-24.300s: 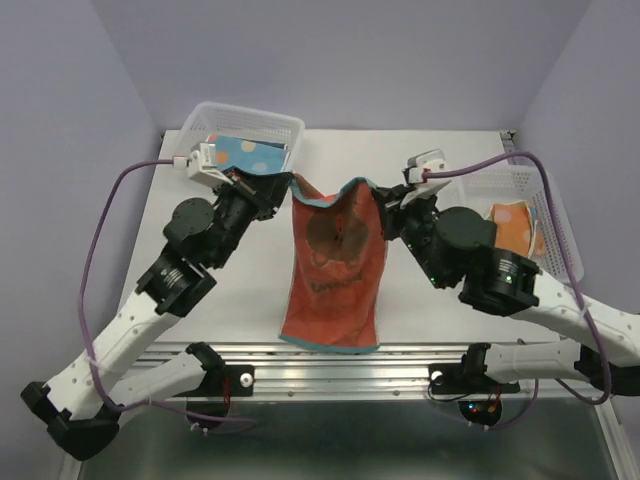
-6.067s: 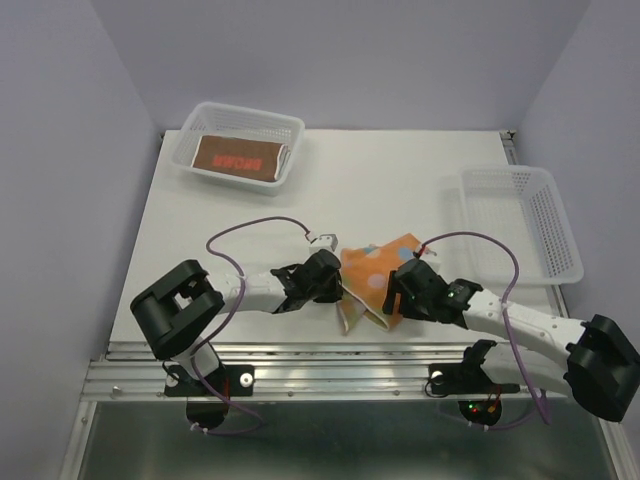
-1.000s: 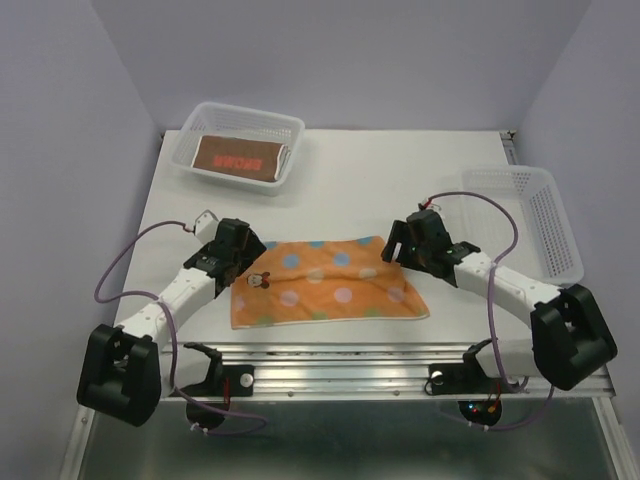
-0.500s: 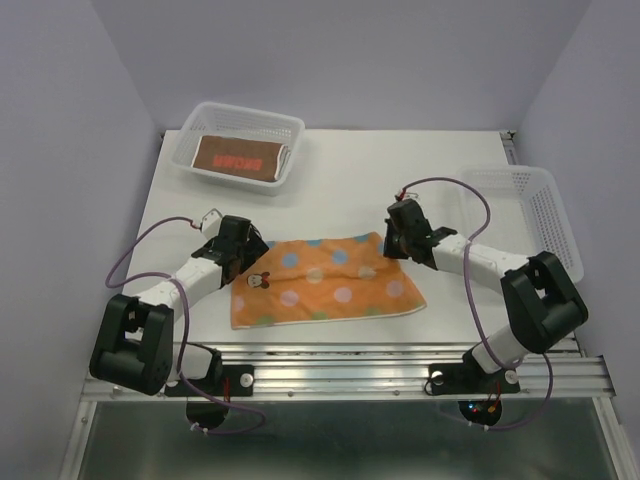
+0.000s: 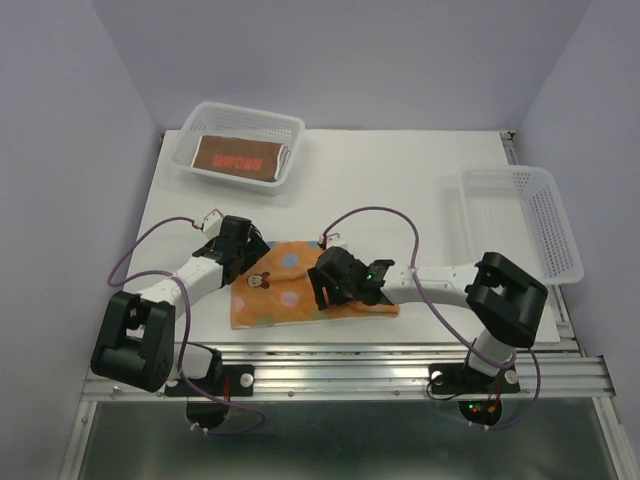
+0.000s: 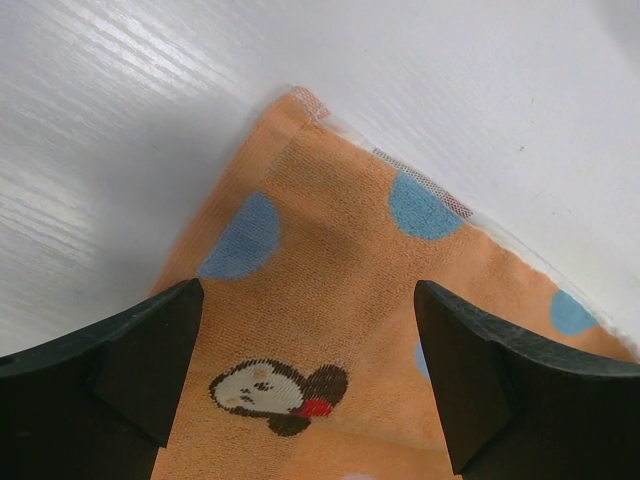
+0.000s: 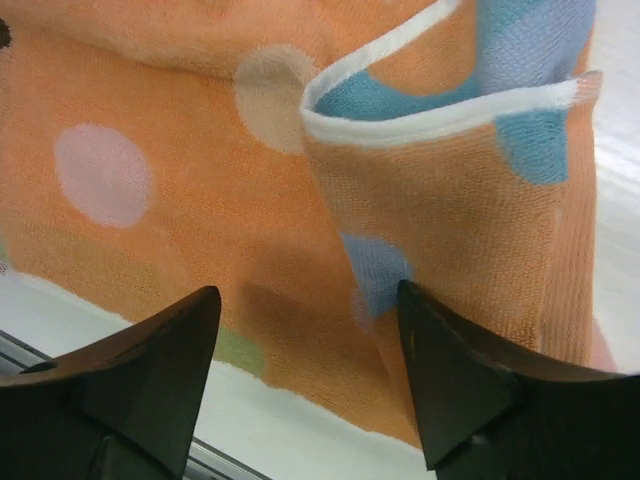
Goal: Fold and stack the towels
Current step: Flatten out the crumpled towel
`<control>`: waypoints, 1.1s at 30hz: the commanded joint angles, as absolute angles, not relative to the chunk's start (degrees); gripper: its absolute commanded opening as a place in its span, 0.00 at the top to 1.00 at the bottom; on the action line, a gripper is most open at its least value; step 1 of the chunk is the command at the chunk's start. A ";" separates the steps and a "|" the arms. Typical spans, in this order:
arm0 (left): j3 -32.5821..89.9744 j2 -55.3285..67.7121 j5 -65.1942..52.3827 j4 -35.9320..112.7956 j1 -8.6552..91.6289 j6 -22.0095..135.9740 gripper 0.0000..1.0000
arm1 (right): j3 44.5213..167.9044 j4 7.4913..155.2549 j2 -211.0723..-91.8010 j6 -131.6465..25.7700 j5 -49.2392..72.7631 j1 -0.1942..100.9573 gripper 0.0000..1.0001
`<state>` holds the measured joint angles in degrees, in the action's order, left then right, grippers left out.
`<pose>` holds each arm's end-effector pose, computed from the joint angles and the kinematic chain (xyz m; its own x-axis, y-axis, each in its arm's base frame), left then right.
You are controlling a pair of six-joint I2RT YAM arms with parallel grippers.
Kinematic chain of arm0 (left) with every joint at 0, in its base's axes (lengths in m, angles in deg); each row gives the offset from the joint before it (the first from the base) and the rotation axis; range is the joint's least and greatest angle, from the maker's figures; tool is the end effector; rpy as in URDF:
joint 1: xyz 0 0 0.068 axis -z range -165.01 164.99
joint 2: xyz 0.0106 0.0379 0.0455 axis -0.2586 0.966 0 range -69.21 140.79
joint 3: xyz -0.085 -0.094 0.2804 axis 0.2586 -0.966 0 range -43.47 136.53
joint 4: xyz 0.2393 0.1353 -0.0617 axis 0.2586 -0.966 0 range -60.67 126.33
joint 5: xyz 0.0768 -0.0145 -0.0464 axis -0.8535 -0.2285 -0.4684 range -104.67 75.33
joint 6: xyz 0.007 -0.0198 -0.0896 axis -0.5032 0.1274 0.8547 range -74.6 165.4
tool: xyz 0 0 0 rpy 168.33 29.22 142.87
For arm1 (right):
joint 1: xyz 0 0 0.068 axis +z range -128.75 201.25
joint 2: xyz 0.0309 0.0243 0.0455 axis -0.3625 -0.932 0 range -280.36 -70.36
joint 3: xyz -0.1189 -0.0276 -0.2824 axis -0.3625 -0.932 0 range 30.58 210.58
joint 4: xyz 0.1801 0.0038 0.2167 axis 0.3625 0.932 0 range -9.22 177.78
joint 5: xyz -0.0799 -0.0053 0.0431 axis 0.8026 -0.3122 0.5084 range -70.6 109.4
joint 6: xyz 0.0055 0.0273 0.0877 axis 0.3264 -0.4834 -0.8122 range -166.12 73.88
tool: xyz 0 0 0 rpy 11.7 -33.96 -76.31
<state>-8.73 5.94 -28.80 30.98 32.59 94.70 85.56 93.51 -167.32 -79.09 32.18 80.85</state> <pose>0.2850 -0.0693 0.1659 -0.5445 -0.5985 -0.5876 -0.4324 0.8006 -0.4148 0.2102 0.3219 0.1513 -0.7691 -0.2622 -0.5829 -0.4267 0.8896 0.1628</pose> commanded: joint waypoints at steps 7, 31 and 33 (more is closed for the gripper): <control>-10.25 4.09 -23.99 34.92 32.65 93.39 0.02 | 86.30 94.12 -157.99 -80.23 40.67 79.70 0.03; -9.81 9.53 -23.19 38.17 32.74 91.99 0.01 | 78.13 103.54 -151.66 -83.21 37.33 72.85 0.77; -9.81 9.97 -23.46 38.00 32.74 91.90 0.01 | 78.22 103.19 -151.13 -83.21 38.90 72.85 0.82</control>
